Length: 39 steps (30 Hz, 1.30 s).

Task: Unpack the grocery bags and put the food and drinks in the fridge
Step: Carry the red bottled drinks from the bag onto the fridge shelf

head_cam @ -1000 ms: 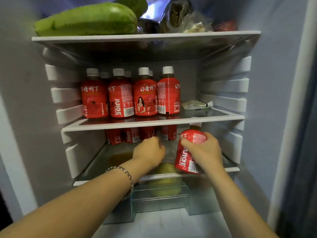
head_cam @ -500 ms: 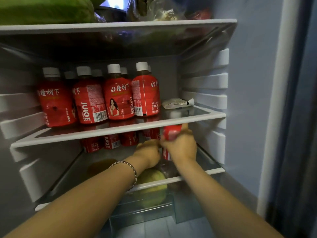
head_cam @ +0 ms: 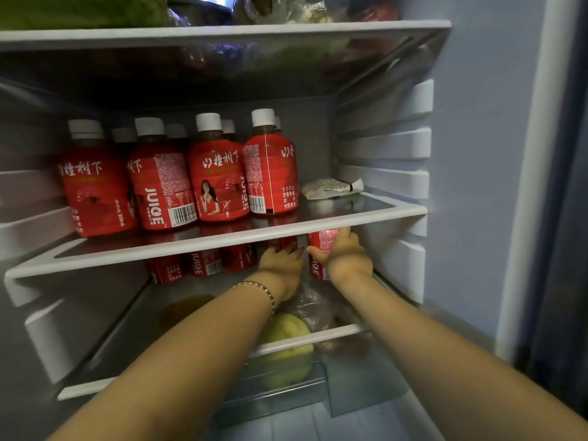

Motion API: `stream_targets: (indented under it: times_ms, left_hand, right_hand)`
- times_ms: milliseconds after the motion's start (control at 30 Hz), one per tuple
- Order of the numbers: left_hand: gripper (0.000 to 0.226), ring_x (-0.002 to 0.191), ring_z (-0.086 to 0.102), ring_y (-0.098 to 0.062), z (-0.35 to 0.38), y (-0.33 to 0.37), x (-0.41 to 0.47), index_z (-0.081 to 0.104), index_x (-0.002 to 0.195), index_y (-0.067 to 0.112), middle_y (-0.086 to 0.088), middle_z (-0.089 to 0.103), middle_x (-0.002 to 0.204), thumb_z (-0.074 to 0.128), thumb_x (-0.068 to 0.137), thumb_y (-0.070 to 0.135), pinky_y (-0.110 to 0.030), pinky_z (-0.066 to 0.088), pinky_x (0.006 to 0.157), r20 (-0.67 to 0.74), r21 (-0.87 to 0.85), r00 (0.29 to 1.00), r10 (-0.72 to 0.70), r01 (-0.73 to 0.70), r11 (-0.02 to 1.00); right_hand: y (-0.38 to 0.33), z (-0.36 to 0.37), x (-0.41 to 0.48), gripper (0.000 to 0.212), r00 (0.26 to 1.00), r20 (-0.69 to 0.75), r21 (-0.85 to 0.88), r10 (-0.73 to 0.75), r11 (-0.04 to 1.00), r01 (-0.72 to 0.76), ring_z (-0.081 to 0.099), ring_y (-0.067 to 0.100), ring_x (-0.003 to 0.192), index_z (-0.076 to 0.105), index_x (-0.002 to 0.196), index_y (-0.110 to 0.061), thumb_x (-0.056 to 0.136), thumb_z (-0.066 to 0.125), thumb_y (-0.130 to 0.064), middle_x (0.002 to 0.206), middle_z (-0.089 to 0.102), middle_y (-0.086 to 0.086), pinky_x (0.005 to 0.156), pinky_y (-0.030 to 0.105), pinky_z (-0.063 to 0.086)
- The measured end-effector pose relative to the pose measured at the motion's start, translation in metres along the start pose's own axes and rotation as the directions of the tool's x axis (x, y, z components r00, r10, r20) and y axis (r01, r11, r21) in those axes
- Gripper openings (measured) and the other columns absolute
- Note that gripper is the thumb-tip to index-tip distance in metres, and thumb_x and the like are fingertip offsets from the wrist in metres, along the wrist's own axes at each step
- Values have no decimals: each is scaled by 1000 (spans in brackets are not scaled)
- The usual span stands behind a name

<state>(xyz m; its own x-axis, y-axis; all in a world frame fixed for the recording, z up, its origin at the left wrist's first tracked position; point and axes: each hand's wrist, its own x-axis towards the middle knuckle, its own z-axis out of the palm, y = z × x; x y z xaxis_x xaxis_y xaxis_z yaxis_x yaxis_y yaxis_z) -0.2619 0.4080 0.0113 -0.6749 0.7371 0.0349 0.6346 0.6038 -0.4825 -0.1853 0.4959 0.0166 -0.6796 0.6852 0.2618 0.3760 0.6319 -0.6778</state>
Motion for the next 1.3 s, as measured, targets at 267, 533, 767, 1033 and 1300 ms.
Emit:
stream_targets:
  times_ms: [267, 533, 767, 1033, 1300]
  left_hand:
    - [52, 146, 6, -24, 0, -1, 24, 22, 150, 16, -2, 19, 157, 35, 101, 31, -44, 5, 119, 18, 318, 999, -29, 22, 948]
    - [53, 146, 2, -22, 5, -11, -8, 18, 151, 21, 4, 12, 159, 31, 101, 34, -42, 5, 118, 24, 78, 990, -138, 136, 988]
    - [56, 147, 5, -19, 22, -35, -52, 15, 152, 18, 3, 3, 160, 32, 100, 30, -41, 12, 117, 125, -339, 952, -278, 305, 890]
    - [47, 146, 12, -18, 34, -55, -73, 30, 145, 15, -2, 18, 157, 32, 100, 29, -39, 18, 115, 111, -369, 947, -300, 320, 873]
    - [34, 124, 46, -23, 3, -39, -80, 53, 125, 12, -6, 46, 137, 43, 95, 24, -33, 38, 104, -68, -563, 964, -258, 176, 807]
  right_hand:
    - [2, 5, 2, 75, 1000, -25, -8, -9, 1000, 8, 54, 35, 115, 23, 139, -10, 86, 61, -46, 130, 47, 15, 87, 42, 47]
    - [-6, 30, 21, 82, 988, 155, 125, -4, 992, -16, 44, 35, 126, 23, 144, -11, 81, 72, -31, 140, 31, 19, 104, 40, 37]
    - [-18, 68, 50, 44, 994, 10, -67, 109, 992, -108, 45, 28, 127, 45, 133, 0, 95, 53, -21, 137, 48, 16, 101, 35, 41]
    - [-17, 70, 53, 93, 962, 257, -124, 96, 990, -66, 17, 29, 144, 6, 149, 3, 86, 57, -43, 155, 17, 17, 116, 36, 17]
    - [-20, 44, 32, 51, 920, 365, -260, -144, 933, 249, 47, 26, 126, 47, 134, -11, 87, 57, -29, 134, 51, 11, 99, 30, 42]
